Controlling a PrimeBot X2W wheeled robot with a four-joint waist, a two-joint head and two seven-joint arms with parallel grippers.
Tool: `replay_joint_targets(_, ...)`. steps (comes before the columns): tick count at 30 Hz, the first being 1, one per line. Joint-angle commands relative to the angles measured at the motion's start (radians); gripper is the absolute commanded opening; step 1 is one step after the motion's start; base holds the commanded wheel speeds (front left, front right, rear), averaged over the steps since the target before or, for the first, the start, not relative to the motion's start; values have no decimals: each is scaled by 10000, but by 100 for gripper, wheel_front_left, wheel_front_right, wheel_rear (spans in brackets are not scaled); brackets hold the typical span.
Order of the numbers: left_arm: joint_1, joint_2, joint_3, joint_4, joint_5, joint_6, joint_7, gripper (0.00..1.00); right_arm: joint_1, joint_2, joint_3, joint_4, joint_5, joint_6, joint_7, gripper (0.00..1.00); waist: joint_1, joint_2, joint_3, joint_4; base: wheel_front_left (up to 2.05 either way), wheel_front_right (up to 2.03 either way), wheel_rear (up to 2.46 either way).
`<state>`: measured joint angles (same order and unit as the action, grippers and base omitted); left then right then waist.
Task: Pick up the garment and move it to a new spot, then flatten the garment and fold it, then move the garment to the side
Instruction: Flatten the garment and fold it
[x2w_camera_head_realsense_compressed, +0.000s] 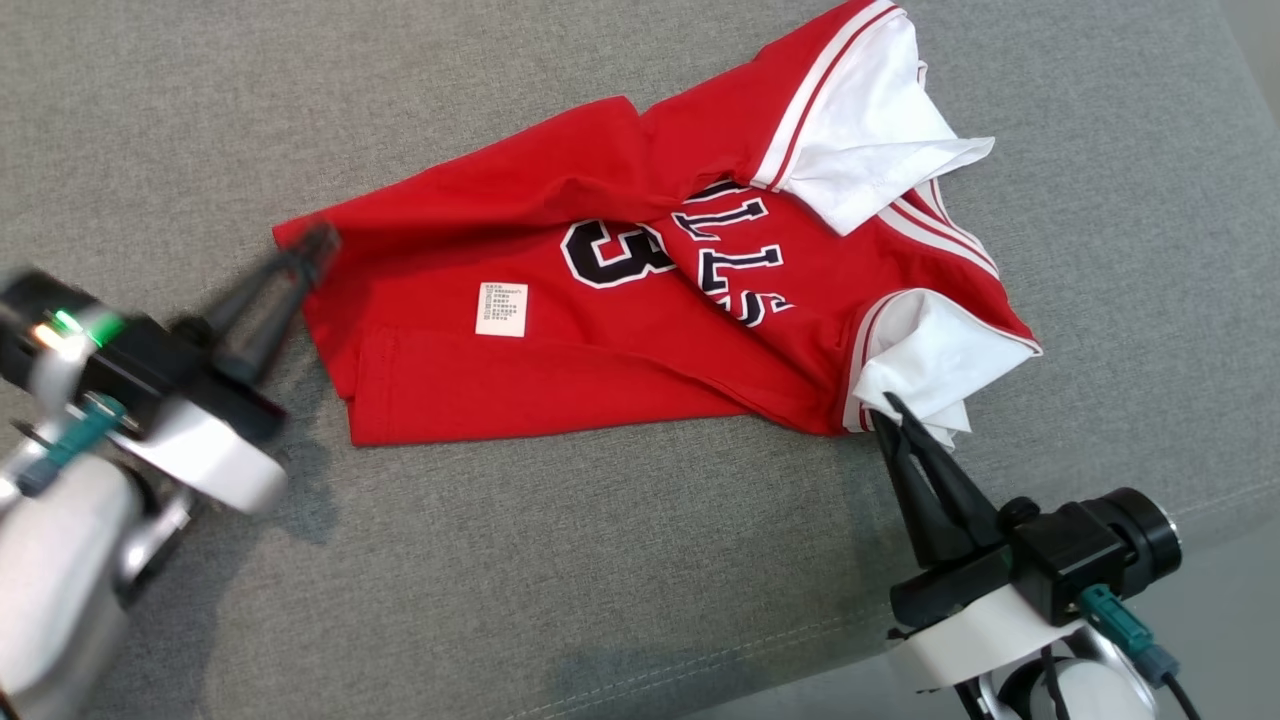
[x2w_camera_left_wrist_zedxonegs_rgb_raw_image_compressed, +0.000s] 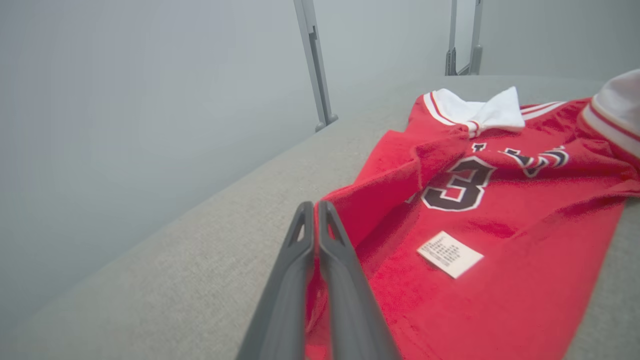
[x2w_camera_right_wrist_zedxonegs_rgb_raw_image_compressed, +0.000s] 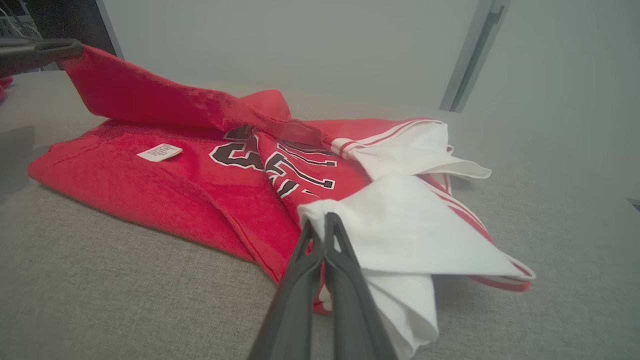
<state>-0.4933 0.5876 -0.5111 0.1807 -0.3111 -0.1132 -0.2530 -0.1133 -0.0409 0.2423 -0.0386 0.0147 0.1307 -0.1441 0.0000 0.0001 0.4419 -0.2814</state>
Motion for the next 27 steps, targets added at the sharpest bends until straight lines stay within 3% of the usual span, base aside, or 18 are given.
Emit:
replay_joint_targets(1, -736, 553, 844, -391, -182, 33, -86, 0, -20, -93, 324, -84, 110, 0, -152, 0, 0, -1, 10, -12, 0, 0, 0)
replay_joint_targets(4, -989, 977, 1114, -118, -321, -28, -22, 0, -111, -93, 564, 89, 179, 0, -202, 0, 0, -1, -22, -109, 0, 0, 0)
replay_joint_targets(5, -1043, 1103, 1038, 78, -370, -58, 126, 40, -142, -93, 641, 133, 197, 0, -210, 0, 0, -1, -29, -147, 0, 0, 0)
replay_joint_targets(6, -1098, 1185, 946, 217, -446, -87, 211, 100, -173, -93, 710, 166, 224, 0, -219, 0, 0, -1, -29, -175, 0, 0, 0)
replay_joint_targets(14, -639, 1032, 58, 609, -1336, -165, 124, 100, -325, -93, 597, 252, 308, 0, -279, 0, 0, -1, 27, 115, 0, 0, 0)
replay_joint_targets(21, 47, 842, -842, -511, -1807, -172, -72, 100, -567, -93, 497, 502, 338, 0, -242, 0, 0, -1, -97, 544, 0, 0, 0)
replay_joint_targets(27, 79, 886, -1216, -407, -2293, -173, -81, 100, -788, -93, 670, 676, 403, 0, -210, 0, 0, -1, -172, 517, 0, 0, 0)
